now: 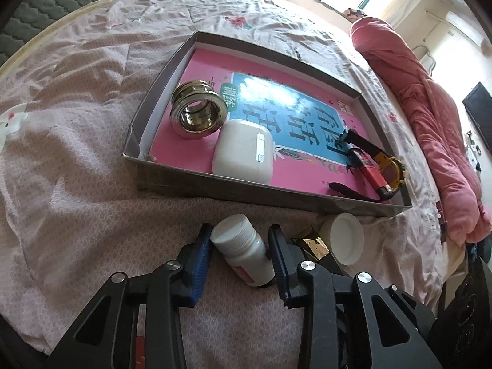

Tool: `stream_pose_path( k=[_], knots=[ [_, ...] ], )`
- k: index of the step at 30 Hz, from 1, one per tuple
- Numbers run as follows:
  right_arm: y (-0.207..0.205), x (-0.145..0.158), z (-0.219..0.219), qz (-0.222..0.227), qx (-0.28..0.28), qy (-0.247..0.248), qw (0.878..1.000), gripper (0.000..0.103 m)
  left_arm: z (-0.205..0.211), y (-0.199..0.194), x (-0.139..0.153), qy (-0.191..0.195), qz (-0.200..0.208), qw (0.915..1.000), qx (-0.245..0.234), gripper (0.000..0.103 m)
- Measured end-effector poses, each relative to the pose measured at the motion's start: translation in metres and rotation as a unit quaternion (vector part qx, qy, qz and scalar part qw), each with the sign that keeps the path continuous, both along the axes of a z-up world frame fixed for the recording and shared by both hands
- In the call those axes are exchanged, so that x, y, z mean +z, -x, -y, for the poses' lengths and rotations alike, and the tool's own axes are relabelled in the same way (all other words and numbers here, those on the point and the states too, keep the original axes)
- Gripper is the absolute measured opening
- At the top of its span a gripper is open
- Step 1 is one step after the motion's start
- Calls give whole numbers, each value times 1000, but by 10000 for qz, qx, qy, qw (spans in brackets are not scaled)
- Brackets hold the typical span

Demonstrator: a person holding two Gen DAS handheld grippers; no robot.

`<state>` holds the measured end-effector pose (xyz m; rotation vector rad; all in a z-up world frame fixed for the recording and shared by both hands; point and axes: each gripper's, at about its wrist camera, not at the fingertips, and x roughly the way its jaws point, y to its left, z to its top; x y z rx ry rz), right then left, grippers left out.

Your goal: Organize rigid objects

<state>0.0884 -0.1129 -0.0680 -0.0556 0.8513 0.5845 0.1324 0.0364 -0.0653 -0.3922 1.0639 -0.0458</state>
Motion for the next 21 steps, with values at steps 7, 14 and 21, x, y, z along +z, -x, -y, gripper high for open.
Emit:
stream_pose_path(
  k=[7, 14, 21],
  knots=[
    [2, 7, 11, 54, -146, -214, 9996, 23, -2, 7, 8, -25, 129, 9999, -71, 32],
    [3, 14, 21, 109, -329, -412, 9985, 23, 0, 14, 15, -116, 326, 9993, -174, 29],
    [1, 17, 28, 149, -478, -490, 9975, 23, 1, 19, 28, -304, 602, 9975, -213, 28]
  ],
)
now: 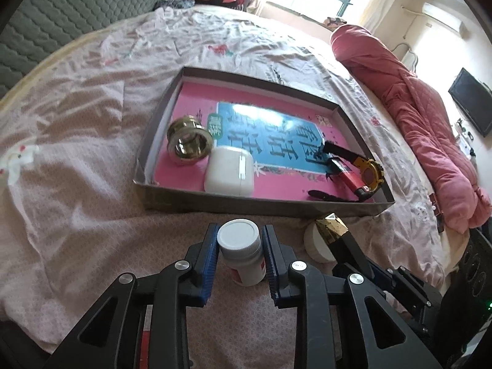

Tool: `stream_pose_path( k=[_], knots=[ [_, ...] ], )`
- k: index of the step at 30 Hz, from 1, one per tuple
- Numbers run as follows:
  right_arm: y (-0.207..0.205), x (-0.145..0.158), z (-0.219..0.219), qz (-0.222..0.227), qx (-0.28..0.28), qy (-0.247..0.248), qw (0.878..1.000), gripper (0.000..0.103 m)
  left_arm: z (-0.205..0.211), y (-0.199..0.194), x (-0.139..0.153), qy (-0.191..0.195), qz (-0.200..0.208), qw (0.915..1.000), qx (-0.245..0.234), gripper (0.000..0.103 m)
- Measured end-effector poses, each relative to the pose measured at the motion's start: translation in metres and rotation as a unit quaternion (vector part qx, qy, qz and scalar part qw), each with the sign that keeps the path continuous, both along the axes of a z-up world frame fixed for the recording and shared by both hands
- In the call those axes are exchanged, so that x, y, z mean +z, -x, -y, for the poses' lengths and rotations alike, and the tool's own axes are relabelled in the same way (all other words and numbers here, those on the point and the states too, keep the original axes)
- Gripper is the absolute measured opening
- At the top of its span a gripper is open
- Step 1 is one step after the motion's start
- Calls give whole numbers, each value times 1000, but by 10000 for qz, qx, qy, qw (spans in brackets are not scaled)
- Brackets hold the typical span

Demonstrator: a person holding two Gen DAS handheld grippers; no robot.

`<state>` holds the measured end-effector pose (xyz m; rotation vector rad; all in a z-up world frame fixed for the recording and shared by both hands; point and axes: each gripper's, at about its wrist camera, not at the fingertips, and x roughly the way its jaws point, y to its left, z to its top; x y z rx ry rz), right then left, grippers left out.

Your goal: Organize rigid objects

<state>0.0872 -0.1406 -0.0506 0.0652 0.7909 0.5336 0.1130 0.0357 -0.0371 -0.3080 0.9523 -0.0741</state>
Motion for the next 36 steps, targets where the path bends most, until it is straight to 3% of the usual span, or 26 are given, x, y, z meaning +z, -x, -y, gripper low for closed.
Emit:
stream_pose_path(
  k=[21, 36],
  knots=[
    [-3, 25, 34, 240, -576, -597, 9963, 23, 6, 13, 40, -306, 472, 9984, -94, 28],
    [2, 46, 52, 699, -1092, -549, 9900, 23, 12, 8, 74, -455, 927, 9946, -139, 27]
  ],
)
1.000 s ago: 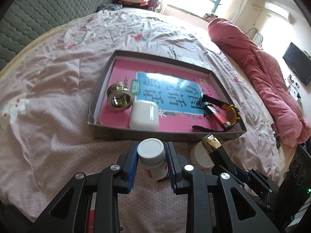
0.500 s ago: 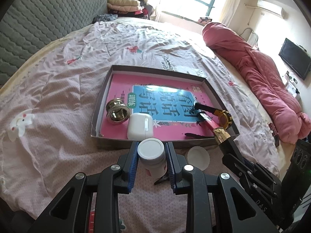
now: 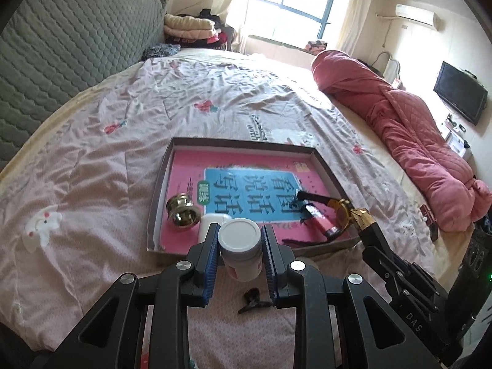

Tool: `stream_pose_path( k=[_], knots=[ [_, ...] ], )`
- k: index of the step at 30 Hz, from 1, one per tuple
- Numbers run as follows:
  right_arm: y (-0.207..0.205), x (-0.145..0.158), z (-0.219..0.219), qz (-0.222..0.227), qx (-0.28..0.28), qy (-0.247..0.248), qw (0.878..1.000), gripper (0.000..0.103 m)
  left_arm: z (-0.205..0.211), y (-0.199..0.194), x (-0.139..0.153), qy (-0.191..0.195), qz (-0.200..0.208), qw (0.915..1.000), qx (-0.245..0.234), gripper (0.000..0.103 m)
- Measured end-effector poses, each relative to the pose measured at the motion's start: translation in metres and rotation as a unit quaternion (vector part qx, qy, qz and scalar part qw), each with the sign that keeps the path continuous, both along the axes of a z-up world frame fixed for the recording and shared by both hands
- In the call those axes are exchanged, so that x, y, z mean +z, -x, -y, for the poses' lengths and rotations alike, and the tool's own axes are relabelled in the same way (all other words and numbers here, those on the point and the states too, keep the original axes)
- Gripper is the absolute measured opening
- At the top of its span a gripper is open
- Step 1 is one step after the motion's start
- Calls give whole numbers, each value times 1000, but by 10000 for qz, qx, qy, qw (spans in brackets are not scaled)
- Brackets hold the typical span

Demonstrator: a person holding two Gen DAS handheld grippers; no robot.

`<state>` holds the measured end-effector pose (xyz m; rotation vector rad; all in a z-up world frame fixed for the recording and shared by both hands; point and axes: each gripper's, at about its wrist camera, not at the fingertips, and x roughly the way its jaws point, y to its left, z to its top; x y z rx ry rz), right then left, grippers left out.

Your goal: Organize rigid objects

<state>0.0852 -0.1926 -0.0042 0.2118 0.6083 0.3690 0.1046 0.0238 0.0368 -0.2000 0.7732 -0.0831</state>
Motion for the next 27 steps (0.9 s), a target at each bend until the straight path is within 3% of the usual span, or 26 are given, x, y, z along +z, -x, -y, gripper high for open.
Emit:
stream_pose_path(
  k=[13, 27],
  knots=[
    [-15, 3, 15, 173, -381, 93, 9991, 23, 13, -29, 1, -82, 37, 9999, -71, 27],
    [-44, -8, 8, 136, -375, 279, 9988, 23, 27, -64, -26, -210, -235, 9994, -163, 27]
  ],
)
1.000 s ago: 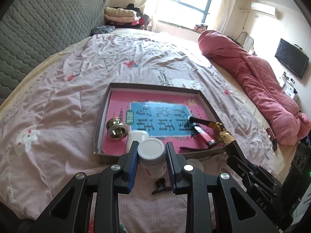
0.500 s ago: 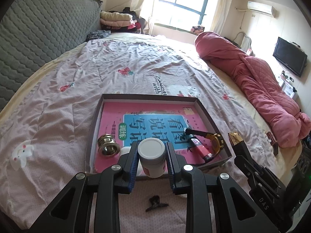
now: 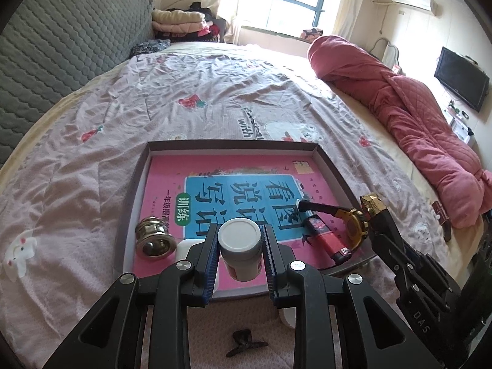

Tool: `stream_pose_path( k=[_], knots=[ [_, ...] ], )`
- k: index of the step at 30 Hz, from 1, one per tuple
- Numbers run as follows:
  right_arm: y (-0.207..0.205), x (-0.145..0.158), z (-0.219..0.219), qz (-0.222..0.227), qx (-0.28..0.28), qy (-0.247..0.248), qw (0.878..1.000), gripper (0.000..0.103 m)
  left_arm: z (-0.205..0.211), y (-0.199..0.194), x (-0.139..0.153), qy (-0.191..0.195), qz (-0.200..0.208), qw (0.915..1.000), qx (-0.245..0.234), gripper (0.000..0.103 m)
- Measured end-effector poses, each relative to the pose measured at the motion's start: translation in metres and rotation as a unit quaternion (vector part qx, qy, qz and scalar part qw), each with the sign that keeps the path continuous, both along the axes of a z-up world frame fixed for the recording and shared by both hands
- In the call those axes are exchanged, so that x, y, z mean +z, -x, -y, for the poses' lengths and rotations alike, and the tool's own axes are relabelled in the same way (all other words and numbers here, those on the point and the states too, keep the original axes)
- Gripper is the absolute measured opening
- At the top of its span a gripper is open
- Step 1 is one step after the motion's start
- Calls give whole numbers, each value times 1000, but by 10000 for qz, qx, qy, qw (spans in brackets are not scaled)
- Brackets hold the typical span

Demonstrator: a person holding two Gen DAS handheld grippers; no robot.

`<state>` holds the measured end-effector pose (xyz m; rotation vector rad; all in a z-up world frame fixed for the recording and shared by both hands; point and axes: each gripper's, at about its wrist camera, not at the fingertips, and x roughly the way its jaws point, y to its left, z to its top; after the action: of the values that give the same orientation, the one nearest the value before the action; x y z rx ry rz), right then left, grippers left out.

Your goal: Organize rigid objects

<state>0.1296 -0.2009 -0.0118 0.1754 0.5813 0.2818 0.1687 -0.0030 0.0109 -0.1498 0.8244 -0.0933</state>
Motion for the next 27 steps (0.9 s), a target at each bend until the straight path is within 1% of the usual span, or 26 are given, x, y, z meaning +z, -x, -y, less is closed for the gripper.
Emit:
stream_pose_path(
  k=[10, 18, 22, 27],
  knots=[
    [-12, -9, 0, -91, -28, 71, 9999, 23, 11, -19, -20, -57, -167, 9998, -94, 27],
    [-18, -15, -8, -112, 78, 263, 9996, 23, 17, -30, -33, -127, -286, 9994, -141, 27],
    [-17, -12, -13, -20, 215, 264, 9994, 23, 18, -35, -39, -149, -349, 9991, -163, 27],
    [-18, -13, -25, -29, 459, 365, 9983, 23, 17, -40, -46, -172, -415, 9989, -167, 27]
  ],
)
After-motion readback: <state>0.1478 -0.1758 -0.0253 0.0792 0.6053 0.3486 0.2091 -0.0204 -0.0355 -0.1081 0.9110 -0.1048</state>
